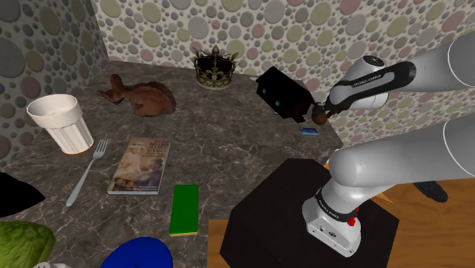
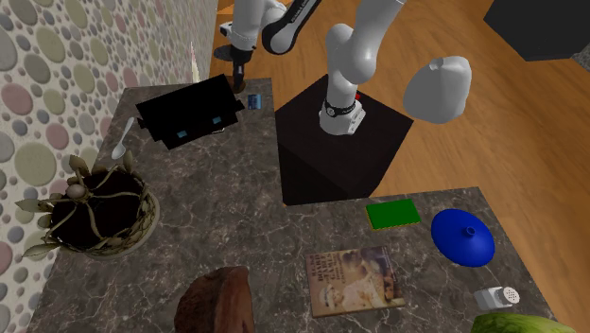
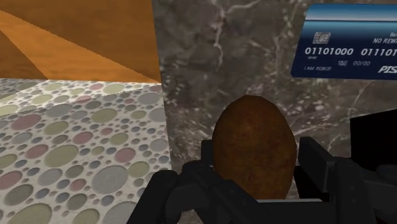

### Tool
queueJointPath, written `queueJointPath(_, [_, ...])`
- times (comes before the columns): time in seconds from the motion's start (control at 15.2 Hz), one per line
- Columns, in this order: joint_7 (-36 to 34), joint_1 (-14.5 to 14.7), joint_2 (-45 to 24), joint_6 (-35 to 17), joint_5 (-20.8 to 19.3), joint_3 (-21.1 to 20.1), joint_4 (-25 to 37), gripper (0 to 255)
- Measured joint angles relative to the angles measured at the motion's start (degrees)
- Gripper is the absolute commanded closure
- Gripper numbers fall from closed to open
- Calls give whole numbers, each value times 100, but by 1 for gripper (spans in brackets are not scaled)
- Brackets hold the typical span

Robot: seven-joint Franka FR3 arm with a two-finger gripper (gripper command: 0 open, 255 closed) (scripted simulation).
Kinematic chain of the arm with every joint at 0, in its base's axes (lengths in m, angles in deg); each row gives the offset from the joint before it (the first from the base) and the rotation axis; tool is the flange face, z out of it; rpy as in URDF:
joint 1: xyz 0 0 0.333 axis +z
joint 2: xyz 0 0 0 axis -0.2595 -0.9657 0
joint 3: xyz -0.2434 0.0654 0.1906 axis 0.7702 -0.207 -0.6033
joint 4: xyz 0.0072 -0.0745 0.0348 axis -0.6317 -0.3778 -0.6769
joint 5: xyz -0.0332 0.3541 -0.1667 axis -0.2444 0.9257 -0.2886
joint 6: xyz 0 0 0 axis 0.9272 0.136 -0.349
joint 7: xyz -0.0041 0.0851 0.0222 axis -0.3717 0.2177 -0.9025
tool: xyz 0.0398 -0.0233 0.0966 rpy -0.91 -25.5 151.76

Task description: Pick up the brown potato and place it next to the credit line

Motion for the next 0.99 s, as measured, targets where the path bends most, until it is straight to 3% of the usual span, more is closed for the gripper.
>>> queueJointPath(0.33, [14,-12,-16,19,7,-12,-16,255])
queueJointPath(0.4, [17,4,-40,28,20,-13,-4,0])
queueJointPath(0.79, [11,6,-96,78,27,-4,-36,0])
queueJointPath(0.99, [0,-82,566,710,34,-163,-62,0])
